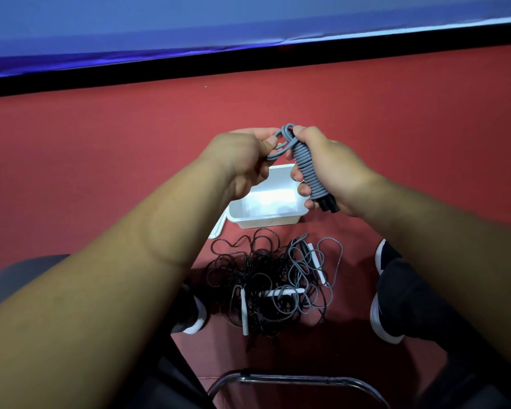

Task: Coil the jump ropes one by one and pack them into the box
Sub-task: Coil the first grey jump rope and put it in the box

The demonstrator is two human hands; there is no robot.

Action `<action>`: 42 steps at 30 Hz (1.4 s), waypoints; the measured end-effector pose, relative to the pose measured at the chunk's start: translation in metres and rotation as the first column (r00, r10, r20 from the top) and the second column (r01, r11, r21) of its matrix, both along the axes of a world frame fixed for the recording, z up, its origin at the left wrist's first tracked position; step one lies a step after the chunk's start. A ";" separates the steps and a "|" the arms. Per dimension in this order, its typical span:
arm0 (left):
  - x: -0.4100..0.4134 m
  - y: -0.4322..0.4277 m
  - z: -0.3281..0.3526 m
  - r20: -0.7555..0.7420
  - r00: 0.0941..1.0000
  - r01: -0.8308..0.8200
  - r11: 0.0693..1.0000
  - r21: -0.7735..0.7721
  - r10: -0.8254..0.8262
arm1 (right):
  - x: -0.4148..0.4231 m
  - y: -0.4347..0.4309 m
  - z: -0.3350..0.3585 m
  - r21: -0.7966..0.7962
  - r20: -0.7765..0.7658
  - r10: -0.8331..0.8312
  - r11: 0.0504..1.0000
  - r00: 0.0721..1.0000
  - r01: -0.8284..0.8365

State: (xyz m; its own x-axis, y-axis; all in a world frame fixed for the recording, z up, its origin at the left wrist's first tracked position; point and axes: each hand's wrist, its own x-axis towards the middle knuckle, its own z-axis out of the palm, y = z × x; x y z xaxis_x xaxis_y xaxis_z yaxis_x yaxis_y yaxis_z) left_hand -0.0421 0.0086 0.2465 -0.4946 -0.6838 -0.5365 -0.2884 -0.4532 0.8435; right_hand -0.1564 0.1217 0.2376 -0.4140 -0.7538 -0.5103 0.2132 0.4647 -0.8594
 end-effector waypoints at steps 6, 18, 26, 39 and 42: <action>0.008 0.003 -0.004 -0.122 0.992 -0.015 0.996 -0.092 0.004 | -0.010 0.001 -0.002 -0.010 -0.049 0.124 0.992 0.991 -0.125; 0.009 0.010 -0.014 -0.038 0.993 0.081 0.877 -0.473 -0.112 | -0.018 0.006 -0.009 0.045 -0.175 0.269 0.963 0.947 -0.265; 0.007 0.013 -0.011 -0.034 0.983 0.140 0.857 -0.496 -0.180 | -0.016 0.006 -0.007 0.022 -0.190 0.276 0.961 0.942 -0.277; 0.001 0.003 -0.004 -0.082 0.978 0.140 0.899 -0.415 -0.191 | -0.018 0.006 -0.006 -0.003 0.017 0.192 0.981 0.981 -0.192; 0.002 0.002 -0.002 -0.100 0.979 0.124 0.905 -0.407 -0.179 | -0.020 0.006 -0.004 -0.015 0.038 0.202 0.979 0.979 -0.201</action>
State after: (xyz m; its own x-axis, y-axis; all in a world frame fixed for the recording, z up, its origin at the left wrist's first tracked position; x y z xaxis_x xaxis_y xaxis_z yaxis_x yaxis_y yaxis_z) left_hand -0.0398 0.0107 0.2440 -0.6566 -0.7373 -0.1589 -0.2003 -0.0326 0.9792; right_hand -0.1762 0.1276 0.2333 -0.2333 -0.8253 -0.5143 0.1496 0.4921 -0.8576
